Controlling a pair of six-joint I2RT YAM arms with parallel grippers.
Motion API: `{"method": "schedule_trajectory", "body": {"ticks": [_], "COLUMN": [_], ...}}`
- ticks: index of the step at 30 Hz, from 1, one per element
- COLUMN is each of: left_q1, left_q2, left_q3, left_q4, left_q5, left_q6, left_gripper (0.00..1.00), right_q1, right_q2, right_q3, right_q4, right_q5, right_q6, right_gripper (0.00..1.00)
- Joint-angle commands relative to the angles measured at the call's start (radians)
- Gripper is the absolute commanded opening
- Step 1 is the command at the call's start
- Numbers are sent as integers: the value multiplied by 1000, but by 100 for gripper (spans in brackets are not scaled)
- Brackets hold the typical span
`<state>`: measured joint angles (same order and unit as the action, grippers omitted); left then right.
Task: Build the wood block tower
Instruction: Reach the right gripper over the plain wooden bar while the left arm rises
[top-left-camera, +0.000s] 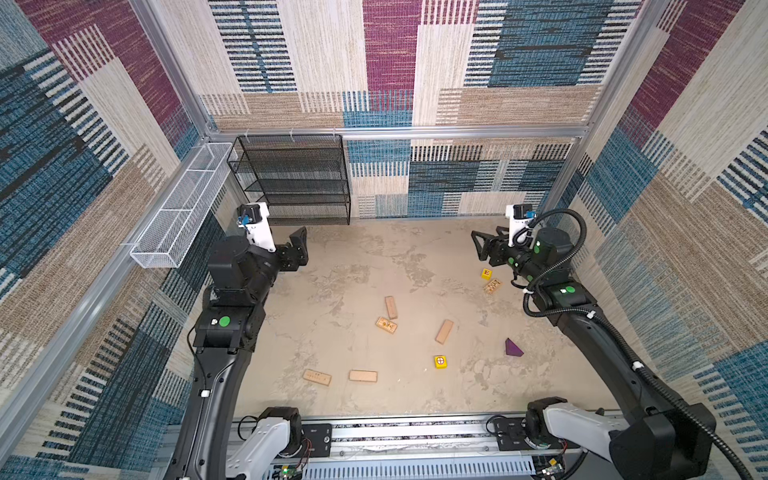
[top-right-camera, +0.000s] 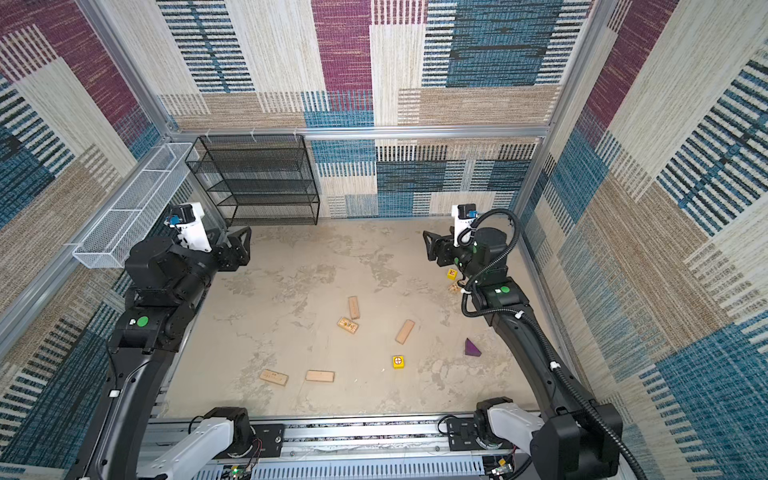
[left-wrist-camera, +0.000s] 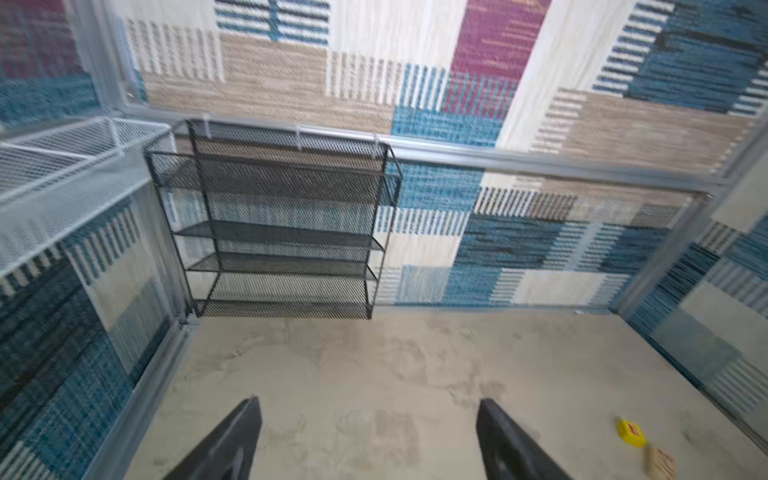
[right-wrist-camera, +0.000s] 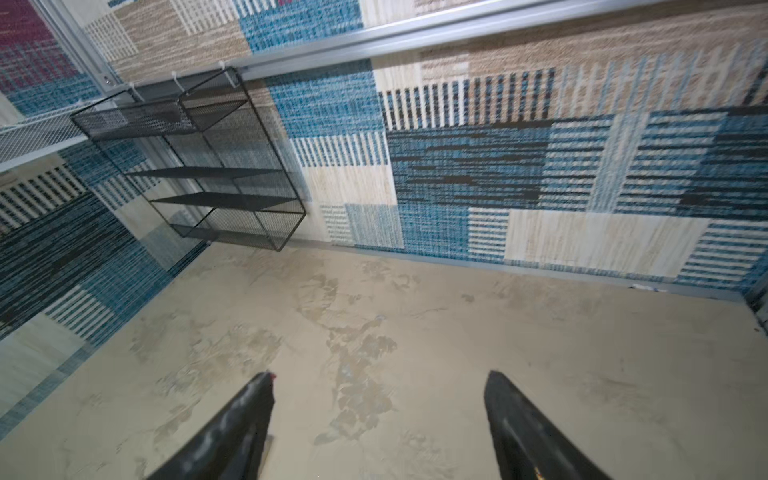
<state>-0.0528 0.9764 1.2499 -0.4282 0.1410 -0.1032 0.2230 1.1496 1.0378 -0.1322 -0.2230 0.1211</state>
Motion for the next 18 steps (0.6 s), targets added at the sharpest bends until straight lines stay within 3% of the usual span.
{"method": "schedule_trajectory", "body": {"ticks": [1,12,18], "left_q1": [-1,-2,-1], "left_q2": [18,20,72], "left_q3": [14,-229,-271], "left_q4": [-289,-294,-304], "left_q5": [137,108,98], "left_q6": [73,49,47], "left_gripper": [100,99,92], "right_q1": [86,264,328], "right_q2": [-20,58,144], "right_q3": [21,101,163], "right_q4": [-179,-399,-475], "right_q5": [33,162,227], "right_q6": [-6,79,105], "right_gripper": [79,74,72]}}
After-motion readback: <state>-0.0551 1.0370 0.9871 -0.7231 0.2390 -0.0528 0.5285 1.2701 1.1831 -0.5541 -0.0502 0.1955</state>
